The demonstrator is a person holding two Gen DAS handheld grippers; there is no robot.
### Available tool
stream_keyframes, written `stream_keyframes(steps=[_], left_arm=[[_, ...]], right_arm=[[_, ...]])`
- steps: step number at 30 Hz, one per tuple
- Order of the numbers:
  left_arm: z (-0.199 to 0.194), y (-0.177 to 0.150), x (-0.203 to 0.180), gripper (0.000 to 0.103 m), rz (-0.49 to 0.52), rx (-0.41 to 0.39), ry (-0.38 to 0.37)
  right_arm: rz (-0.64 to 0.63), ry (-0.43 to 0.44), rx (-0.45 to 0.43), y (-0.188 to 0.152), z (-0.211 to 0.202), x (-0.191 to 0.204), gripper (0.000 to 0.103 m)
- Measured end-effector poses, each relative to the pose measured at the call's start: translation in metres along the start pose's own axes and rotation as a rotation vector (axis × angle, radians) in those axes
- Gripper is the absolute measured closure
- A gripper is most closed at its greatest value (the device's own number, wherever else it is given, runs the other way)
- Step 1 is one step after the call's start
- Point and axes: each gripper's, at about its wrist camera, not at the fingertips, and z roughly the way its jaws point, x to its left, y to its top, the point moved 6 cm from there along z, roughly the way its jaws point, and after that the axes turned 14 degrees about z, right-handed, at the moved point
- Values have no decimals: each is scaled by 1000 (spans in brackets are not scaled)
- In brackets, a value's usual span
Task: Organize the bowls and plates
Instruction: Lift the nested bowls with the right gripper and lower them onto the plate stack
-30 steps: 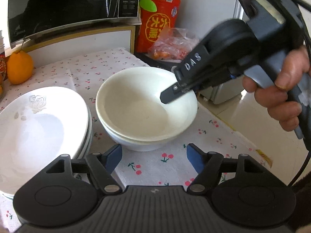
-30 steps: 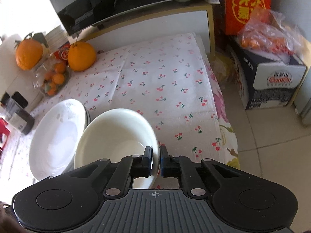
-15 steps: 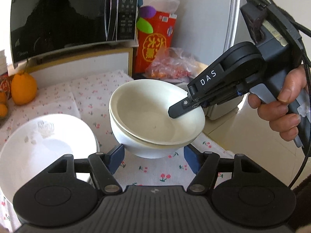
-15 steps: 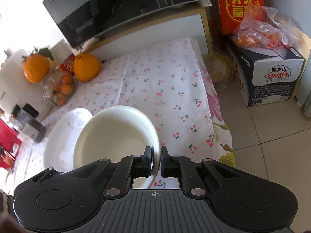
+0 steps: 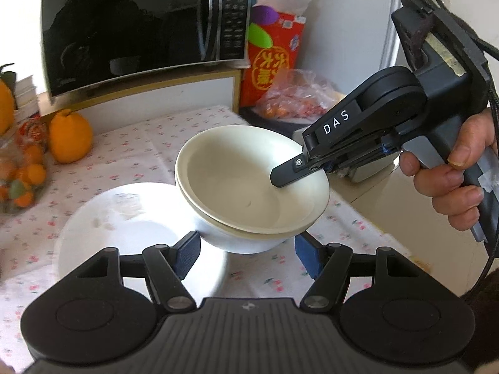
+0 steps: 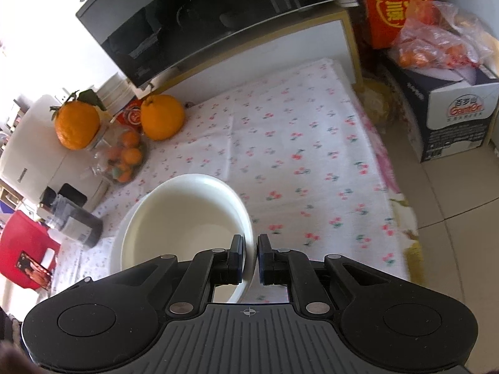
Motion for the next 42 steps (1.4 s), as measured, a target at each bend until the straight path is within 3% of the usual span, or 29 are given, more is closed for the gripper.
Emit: stream_keyframes(steps=[4, 10, 14, 27, 42], left_arm=[[-9, -6, 20, 39, -6, 24, 28], [-11, -21, 46, 39, -110, 39, 15], [-9, -27, 57, 39, -116, 53, 18], [-4, -42, 73, 39, -120, 103, 9], [-4, -46, 79, 32, -115, 115, 15]], right_arm=[[-13, 18, 15, -3, 12, 24, 93], [-19, 17, 33, -8, 35, 53, 92], [-22, 3, 52, -12, 50, 62, 92], [-27, -52, 104, -22, 81, 75, 92], [-45, -33, 102, -22, 82, 81, 85]])
